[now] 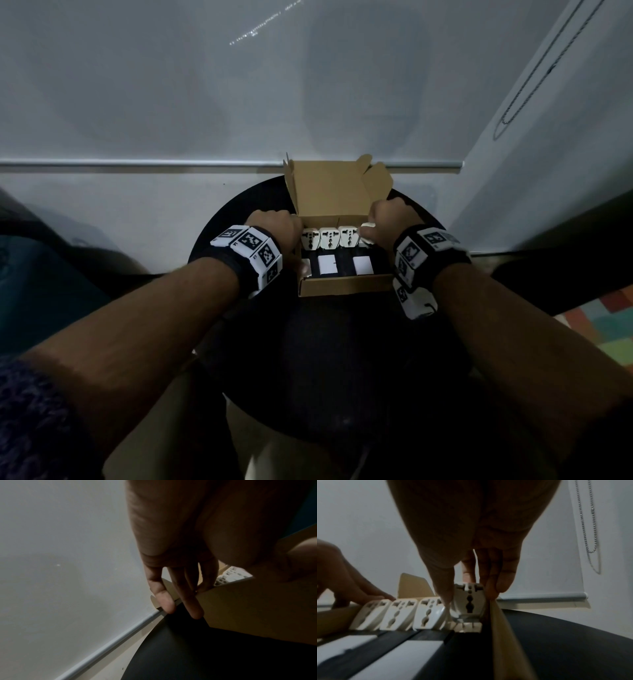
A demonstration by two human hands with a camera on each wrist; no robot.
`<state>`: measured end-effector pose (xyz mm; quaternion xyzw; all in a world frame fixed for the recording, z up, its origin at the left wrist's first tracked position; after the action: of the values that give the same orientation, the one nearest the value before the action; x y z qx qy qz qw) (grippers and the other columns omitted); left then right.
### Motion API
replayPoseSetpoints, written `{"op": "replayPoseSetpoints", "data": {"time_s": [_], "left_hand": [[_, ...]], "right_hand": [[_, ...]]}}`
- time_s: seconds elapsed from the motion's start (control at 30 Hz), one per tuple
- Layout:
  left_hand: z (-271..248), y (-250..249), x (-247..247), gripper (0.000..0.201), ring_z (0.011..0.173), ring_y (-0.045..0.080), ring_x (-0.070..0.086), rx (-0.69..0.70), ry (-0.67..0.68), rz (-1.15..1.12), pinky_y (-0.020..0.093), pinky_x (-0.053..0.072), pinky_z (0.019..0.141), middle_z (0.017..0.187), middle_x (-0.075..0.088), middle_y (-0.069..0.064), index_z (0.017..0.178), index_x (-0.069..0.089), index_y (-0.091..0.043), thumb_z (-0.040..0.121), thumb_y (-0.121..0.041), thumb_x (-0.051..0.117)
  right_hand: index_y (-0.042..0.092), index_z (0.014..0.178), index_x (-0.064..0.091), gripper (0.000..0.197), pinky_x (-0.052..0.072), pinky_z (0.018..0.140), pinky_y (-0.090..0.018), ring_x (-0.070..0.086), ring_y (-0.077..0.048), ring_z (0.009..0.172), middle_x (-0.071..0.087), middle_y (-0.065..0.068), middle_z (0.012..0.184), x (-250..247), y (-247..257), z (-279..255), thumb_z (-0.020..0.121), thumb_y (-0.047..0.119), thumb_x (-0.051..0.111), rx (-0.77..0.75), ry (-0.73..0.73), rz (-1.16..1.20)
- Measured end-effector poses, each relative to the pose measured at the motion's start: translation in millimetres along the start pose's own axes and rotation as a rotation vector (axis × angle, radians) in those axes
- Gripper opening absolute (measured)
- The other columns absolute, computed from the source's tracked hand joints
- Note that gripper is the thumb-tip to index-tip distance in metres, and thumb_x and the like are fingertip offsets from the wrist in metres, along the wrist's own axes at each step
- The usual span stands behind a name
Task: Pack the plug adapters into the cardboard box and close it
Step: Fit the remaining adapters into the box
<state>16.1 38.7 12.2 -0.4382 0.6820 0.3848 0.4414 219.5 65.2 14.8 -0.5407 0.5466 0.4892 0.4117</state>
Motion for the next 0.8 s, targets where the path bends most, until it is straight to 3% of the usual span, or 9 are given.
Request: {"op": "replayPoseSetpoints", "data": {"time_s": [0.13, 0.33, 0.47, 0.6, 0.7, 0.8], "left_hand": [[0, 0, -1, 0.077, 0.099, 0.026, 0.062, -0.001, 0.002, 0.006, 0.034, 0.04, 0.07, 0.111, 0.062, 0.005, 0.122, 0.053, -0.015, 0.069, -0.067, 0.07], [-2, -1, -3, 0.075, 0.097, 0.025, 0.063, 0.0, 0.003, 0.011, 0.034, 0.041, 0.071, 0.108, 0.063, 0.004, 0.119, 0.056, -0.015, 0.068, -0.068, 0.07], [0, -1, -3, 0.075, 0.098, 0.025, 0.062, 0.015, -0.017, 0.014, 0.033, 0.041, 0.071, 0.109, 0.063, 0.004, 0.12, 0.054, -0.015, 0.068, -0.067, 0.07], [2, 9, 2, 0.073, 0.088, 0.022, 0.062, -0.006, 0.01, -0.084, 0.032, 0.042, 0.067, 0.098, 0.063, -0.001, 0.113, 0.06, -0.021, 0.063, -0.072, 0.07], [6, 31, -7, 0.06, 0.082, 0.017, 0.058, -0.081, -0.017, -0.339, 0.032, 0.044, 0.067, 0.091, 0.063, -0.003, 0.108, 0.065, -0.023, 0.071, -0.07, 0.065], [11, 58, -21, 0.055, 0.099, 0.024, 0.059, -0.167, -0.21, -0.56, 0.033, 0.045, 0.08, 0.115, 0.066, 0.007, 0.117, 0.066, -0.017, 0.085, -0.061, 0.057]], "right_hand": [[0.001, 0.099, 0.06, 0.044, 0.046, 0.075, -0.033, 0.062, -0.033, 0.1, 0.061, -0.016, 0.102, -1, 5, 7, 0.091, 0.043, 0.058, -0.012, 0.127, -0.031], [0.001, 0.113, 0.061, 0.031, 0.049, 0.088, -0.038, 0.061, -0.034, 0.105, 0.061, -0.018, 0.114, 5, 4, 8, 0.098, 0.026, 0.05, -0.017, 0.117, -0.065], [0.009, 0.106, 0.069, 0.027, 0.052, 0.091, -0.041, 0.062, -0.03, 0.101, 0.067, -0.013, 0.108, -1, -1, 8, 0.092, 0.03, 0.059, -0.045, 0.083, -0.065], [0.014, 0.1, 0.074, 0.024, 0.052, 0.092, -0.036, 0.063, -0.022, 0.099, 0.07, -0.003, 0.104, -7, -13, 10, 0.084, 0.031, 0.07, -0.036, 0.074, 0.146], [0.014, 0.09, 0.076, 0.019, 0.051, 0.09, -0.031, 0.066, -0.023, 0.095, 0.074, -0.005, 0.099, -26, -27, 17, 0.085, 0.03, 0.067, 0.019, -0.13, 0.319], [0.008, 0.096, 0.073, 0.027, 0.048, 0.087, -0.03, 0.065, -0.032, 0.1, 0.072, -0.015, 0.106, -42, -42, 30, 0.092, 0.029, 0.057, 0.179, -0.24, 0.4]]}}
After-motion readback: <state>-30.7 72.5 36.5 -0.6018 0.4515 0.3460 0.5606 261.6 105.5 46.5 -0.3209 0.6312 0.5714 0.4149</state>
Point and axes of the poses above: each hand's wrist, its own z-axis towards the middle knuckle, its own x-axis out of the palm, y = z × x, the point moved 1 cm from there along z, towards the middle knuckle
